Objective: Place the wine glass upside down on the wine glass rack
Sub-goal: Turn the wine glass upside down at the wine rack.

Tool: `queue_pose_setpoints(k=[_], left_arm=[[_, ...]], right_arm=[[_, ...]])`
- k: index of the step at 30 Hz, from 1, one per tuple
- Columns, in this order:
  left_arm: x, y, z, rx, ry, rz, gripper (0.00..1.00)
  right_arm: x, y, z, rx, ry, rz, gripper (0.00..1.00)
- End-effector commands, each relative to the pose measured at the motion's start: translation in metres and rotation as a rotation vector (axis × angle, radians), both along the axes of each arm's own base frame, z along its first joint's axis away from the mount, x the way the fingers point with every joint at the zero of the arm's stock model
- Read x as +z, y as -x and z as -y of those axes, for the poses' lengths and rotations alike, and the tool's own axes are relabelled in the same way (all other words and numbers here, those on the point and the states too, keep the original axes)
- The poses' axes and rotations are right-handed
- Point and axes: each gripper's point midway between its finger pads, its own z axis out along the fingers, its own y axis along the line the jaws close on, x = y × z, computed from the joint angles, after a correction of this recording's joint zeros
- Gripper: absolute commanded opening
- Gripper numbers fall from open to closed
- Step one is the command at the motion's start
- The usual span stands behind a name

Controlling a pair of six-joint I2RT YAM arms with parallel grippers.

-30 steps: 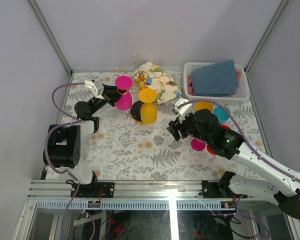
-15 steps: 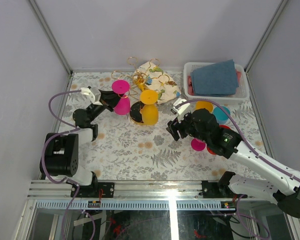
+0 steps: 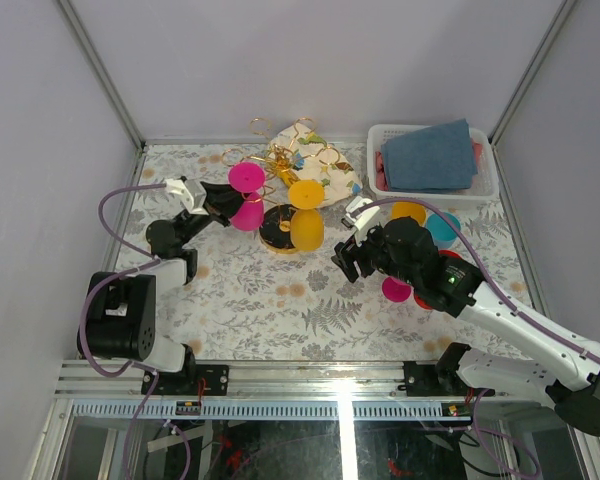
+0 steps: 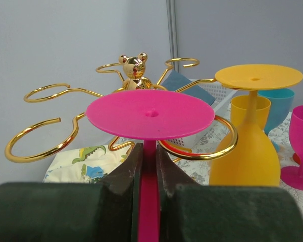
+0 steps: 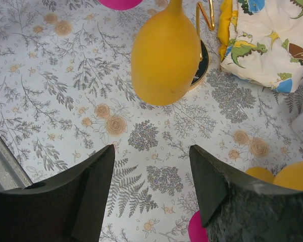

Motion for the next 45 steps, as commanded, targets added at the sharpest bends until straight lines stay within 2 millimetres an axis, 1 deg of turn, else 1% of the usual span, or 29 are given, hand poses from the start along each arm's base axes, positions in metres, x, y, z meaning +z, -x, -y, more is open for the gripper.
queue_pose_setpoints(k=[1,4,8,14,20,23,32,38,45], left_arm=[[0.004,0.008,0.007,-0.034,-0.068,0.108,0.0],[-0.003,0.009,0.012,-0.07,-0.1,0.108,0.0],[-0.006,0.01,0.016,-0.092,-0.125,0.124,0.0],[-0.002,0.007,0.018,-0.107,-0.14,0.146,0.0],[0.006,0.003,0.022,-0.144,-0.135,0.142,0.0],[0.004,0.004,0.025,-0.164,-0.137,0.132,0.0],[-0.011,0.019,0.035,-0.256,-0.193,0.117,0.0],[-0.017,0.028,0.032,-0.224,-0.2,0.133,0.0],[-0.024,0.031,0.024,-0.141,-0.176,0.126,0.0]], right_arm=[[0.031,0.002,-0.005,0.014,-0.076,0.026,0.68],[0.032,0.004,-0.004,0.01,-0.082,0.017,0.69],[0.033,0.004,0.001,-0.012,-0.083,0.016,0.69],[0.034,0.003,0.005,-0.029,-0.084,0.019,0.69],[0.033,0.003,0.005,-0.031,-0.082,0.016,0.7],[0.031,0.003,0.005,-0.031,-0.08,0.014,0.7],[0.03,0.002,0.004,-0.031,-0.076,0.013,0.7],[0.028,0.001,0.002,-0.03,-0.072,0.009,0.7],[0.026,0.0,0.001,-0.026,-0.06,0.008,0.7]])
